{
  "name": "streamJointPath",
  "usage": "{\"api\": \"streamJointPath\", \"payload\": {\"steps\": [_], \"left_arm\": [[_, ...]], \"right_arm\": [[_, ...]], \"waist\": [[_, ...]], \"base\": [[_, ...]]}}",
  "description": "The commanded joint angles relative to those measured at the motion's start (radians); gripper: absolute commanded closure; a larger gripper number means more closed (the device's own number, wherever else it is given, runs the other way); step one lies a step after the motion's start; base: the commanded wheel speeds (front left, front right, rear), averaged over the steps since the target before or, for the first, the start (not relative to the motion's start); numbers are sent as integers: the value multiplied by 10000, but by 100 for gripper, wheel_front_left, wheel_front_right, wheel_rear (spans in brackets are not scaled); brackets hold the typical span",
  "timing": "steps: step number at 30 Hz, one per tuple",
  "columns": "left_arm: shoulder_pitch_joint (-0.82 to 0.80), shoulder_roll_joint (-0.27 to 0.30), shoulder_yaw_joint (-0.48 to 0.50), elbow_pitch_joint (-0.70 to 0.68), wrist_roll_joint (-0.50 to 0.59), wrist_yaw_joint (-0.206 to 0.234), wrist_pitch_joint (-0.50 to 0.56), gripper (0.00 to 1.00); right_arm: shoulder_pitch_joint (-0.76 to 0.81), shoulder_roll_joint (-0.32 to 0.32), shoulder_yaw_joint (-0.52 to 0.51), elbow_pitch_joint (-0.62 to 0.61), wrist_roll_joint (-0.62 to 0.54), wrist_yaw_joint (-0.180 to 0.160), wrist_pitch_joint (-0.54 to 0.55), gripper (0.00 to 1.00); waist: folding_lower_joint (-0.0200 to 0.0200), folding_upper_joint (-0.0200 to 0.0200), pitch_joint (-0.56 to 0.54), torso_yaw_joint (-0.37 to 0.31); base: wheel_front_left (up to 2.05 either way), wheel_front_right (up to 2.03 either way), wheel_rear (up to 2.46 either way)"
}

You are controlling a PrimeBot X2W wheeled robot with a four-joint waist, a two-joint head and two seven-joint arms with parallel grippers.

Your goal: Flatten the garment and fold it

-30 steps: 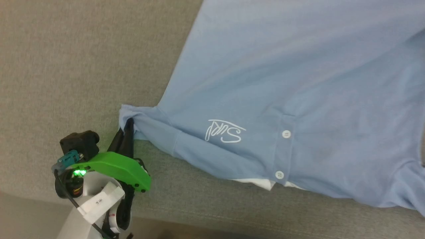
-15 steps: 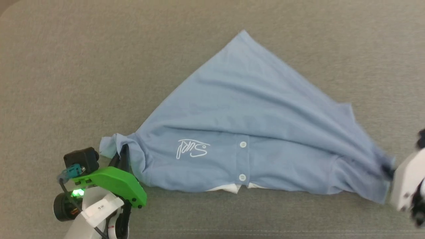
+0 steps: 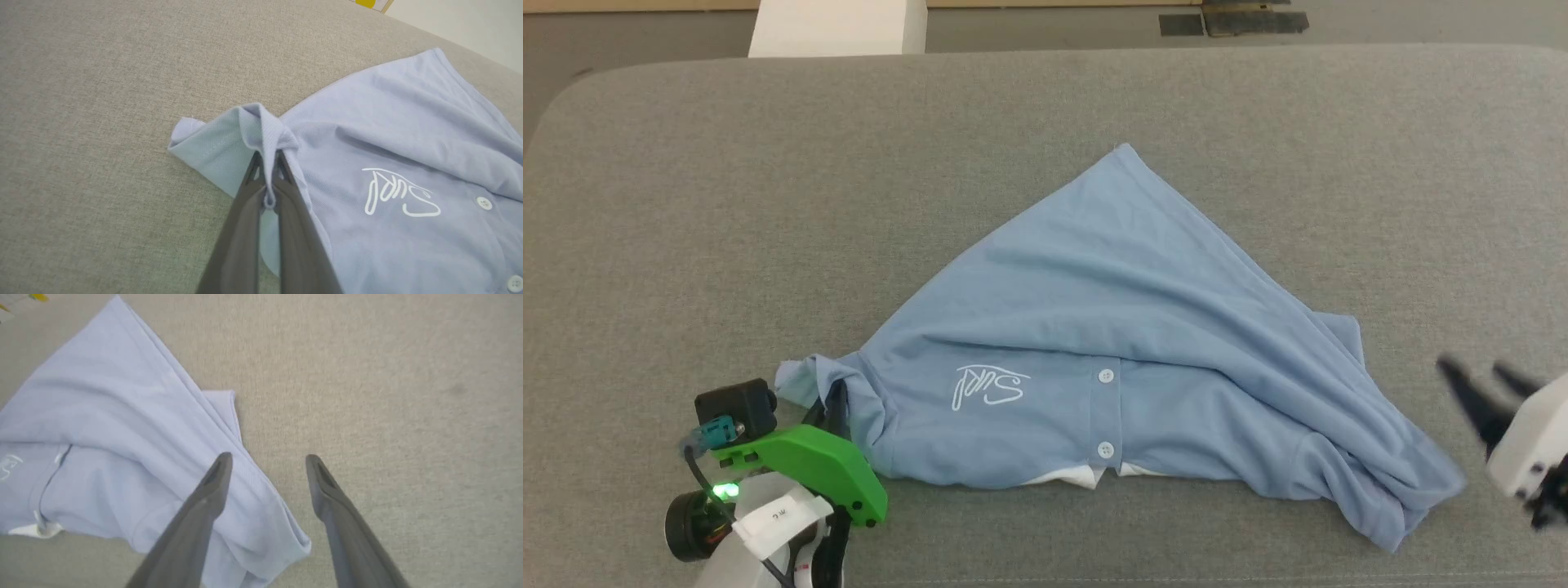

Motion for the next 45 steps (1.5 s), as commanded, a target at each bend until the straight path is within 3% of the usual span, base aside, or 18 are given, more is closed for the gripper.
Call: {"api": "streamJointPath", "payload": {"steps": [1, 8, 15, 19, 29, 36, 45], "left_arm": [[-17, -22, 33, 29, -78, -15, -84, 100], [46, 12, 71, -178, -100, 45, -158, 100], [-458, -126, -150, -648, 24, 56, -117, 100], [-847, -283, -361, -719, 76, -77, -163, 100], [-1567, -741, -648, -727, 93, -294, -544, 100], [-1709, -941, -751, -560, 35, -390, -776, 100], [-1711, -979, -765, -373, -18, -400, -923, 100]], "right_arm": [[-402, 128, -110, -357, 202, -13, -561, 0], [-1613, -209, 399, -433, 365, -13, -2777, 0], [-3984, -619, 2118, 686, -591, -13, -3078, 0], [-5782, -887, 3270, 1765, -1205, -13, -2278, 0], [-9395, -1257, 5753, 4439, -2166, -13, 1321, 0], [-10178, -1281, 6674, 5511, -2298, -13, 3059, 0], [-9998, -1521, 6990, 5720, -1872, -13, 4327, 2]], "waist": [[1, 0, -105, 58], [1, 0, 62, 356], [1, 0, 1164, 1246], [1, 0, 1964, 1832], [1, 0, 3475, 3004], [1, 0, 3890, 3394], [1, 0, 3962, 3346]], "base": [[0, 0, 0], [0, 0, 0], [0, 0, 0], [0, 0, 0], [0, 0, 0], [0, 0, 0], [0, 0, 0]]}}
